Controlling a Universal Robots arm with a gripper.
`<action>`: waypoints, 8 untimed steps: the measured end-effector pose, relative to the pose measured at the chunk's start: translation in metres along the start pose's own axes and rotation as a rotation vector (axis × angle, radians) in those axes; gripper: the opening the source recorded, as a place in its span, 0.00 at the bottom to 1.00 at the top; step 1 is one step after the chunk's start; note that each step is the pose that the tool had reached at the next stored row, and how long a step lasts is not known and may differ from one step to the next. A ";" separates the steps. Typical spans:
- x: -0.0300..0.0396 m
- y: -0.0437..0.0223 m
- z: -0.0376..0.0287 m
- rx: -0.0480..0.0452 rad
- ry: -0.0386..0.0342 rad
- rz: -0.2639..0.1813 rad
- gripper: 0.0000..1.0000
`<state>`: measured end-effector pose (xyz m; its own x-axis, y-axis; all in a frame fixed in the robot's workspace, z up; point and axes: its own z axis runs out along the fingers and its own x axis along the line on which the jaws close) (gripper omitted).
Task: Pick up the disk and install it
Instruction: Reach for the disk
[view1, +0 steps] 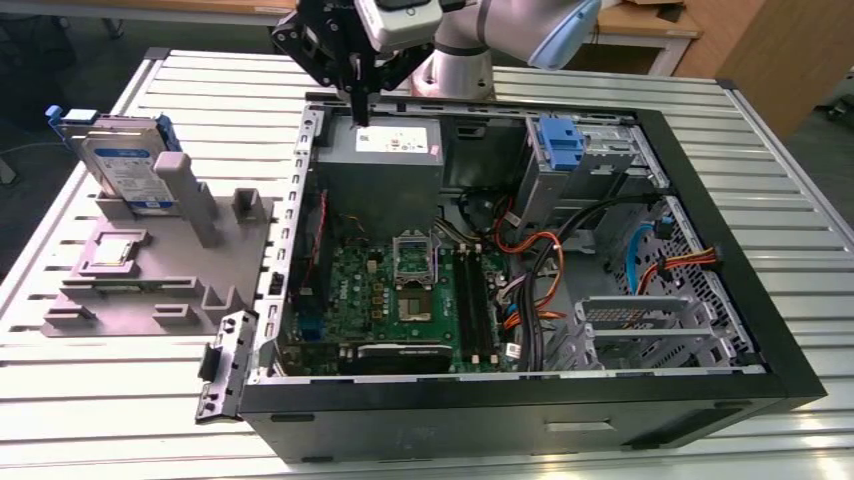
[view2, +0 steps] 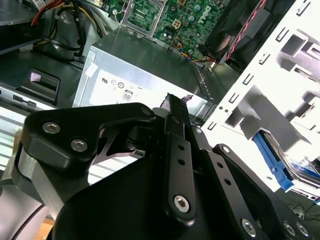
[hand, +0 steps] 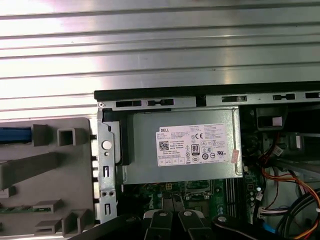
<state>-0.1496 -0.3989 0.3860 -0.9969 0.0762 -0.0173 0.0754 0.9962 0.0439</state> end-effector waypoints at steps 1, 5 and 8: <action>0.0002 0.0000 0.0001 0.0001 0.0000 0.000 0.10; 0.0014 -0.0001 0.0004 -0.0001 0.0000 0.000 0.10; 0.0030 -0.0003 0.0006 0.0000 0.0001 0.000 0.10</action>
<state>-0.1526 -0.3989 0.3854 -0.9969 0.0763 -0.0172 0.0754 0.9962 0.0439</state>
